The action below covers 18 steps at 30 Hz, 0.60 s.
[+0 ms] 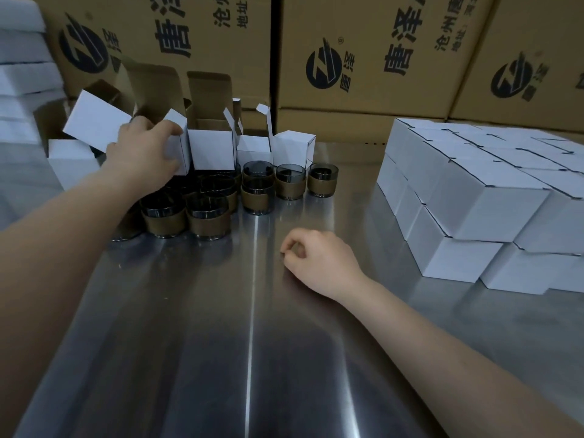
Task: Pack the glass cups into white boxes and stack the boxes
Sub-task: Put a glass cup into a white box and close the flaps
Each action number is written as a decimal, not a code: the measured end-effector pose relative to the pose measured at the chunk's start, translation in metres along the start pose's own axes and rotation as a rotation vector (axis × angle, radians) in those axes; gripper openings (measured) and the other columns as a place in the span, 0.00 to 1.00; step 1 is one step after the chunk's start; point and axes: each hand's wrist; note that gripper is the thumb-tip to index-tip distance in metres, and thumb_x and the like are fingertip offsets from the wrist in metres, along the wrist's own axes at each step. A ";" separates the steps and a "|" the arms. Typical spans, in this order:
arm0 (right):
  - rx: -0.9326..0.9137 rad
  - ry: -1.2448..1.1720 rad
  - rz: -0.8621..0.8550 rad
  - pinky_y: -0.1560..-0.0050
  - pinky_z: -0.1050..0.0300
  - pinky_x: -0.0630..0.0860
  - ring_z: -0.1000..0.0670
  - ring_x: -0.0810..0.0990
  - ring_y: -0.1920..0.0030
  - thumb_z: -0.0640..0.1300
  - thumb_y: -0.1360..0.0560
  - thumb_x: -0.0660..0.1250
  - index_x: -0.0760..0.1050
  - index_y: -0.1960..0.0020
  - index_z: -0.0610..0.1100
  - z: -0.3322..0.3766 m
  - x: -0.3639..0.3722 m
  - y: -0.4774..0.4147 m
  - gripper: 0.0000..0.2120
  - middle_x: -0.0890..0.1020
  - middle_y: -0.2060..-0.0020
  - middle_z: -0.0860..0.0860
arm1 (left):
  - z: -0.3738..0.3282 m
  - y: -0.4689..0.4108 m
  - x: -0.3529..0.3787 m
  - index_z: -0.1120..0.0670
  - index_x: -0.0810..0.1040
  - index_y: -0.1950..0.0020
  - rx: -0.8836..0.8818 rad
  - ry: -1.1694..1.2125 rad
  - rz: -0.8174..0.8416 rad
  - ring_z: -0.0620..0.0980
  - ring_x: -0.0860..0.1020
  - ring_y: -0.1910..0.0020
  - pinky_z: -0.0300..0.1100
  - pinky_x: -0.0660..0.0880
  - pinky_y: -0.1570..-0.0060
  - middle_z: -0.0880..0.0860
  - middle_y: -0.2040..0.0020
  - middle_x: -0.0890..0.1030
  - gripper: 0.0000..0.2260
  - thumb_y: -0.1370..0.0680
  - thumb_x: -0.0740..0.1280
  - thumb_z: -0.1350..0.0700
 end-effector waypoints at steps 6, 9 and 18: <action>-0.003 -0.007 0.004 0.67 0.60 0.64 0.54 0.75 0.62 0.49 0.26 0.64 0.74 0.57 0.56 -0.001 0.000 0.000 0.02 0.74 0.69 0.58 | 0.000 0.012 -0.001 0.56 0.71 0.31 0.124 0.030 -0.131 0.67 0.66 0.40 0.59 0.71 0.45 0.64 0.42 0.70 0.18 0.21 0.62 0.66; -0.010 -0.013 0.007 0.67 0.59 0.65 0.53 0.75 0.62 0.48 0.26 0.64 0.74 0.57 0.56 -0.001 -0.001 0.001 0.03 0.73 0.69 0.58 | 0.000 0.017 -0.005 0.59 0.73 0.31 0.155 0.010 -0.174 0.68 0.67 0.41 0.61 0.71 0.47 0.65 0.44 0.71 0.17 0.20 0.62 0.66; -0.006 -0.051 0.037 0.66 0.60 0.66 0.56 0.74 0.62 0.48 0.26 0.64 0.76 0.55 0.56 -0.002 -0.004 0.002 0.04 0.74 0.68 0.59 | -0.017 0.039 -0.023 0.56 0.71 0.30 0.165 0.117 -0.416 0.65 0.68 0.38 0.54 0.69 0.43 0.63 0.40 0.72 0.17 0.19 0.61 0.64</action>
Point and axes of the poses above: each hand's wrist, its own y-axis away from the middle knuckle, its own x-axis out of the palm, z = x × y
